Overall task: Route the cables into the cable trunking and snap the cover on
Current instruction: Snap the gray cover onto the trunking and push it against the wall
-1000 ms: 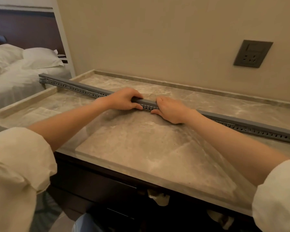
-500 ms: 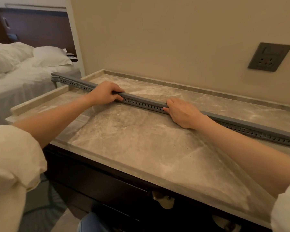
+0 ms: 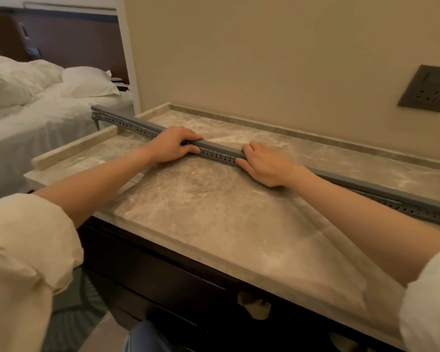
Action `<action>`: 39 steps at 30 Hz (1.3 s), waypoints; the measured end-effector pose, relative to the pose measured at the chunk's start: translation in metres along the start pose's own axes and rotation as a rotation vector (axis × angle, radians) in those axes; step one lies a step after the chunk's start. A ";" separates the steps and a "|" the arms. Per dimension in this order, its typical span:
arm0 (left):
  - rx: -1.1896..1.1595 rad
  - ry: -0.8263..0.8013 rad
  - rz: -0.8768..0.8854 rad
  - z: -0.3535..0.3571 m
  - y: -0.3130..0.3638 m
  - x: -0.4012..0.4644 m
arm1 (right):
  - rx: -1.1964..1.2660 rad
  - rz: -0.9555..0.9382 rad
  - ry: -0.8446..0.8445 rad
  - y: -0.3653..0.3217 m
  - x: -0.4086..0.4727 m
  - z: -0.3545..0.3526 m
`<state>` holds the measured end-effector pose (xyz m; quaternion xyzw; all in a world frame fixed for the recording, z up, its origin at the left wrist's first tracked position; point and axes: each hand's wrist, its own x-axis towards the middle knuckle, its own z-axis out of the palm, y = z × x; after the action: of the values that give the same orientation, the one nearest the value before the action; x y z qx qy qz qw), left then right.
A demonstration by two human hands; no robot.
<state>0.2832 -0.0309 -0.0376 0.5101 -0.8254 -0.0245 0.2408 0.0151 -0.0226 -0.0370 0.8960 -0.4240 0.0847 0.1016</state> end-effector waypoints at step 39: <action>0.273 -0.220 -0.073 -0.096 -0.153 0.003 | 0.171 -0.070 -0.063 -0.112 0.159 0.009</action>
<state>0.4491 -0.0873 0.0044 0.5619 -0.8234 0.0232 0.0766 0.2020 -0.0738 -0.0204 0.9179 -0.3866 0.0887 0.0143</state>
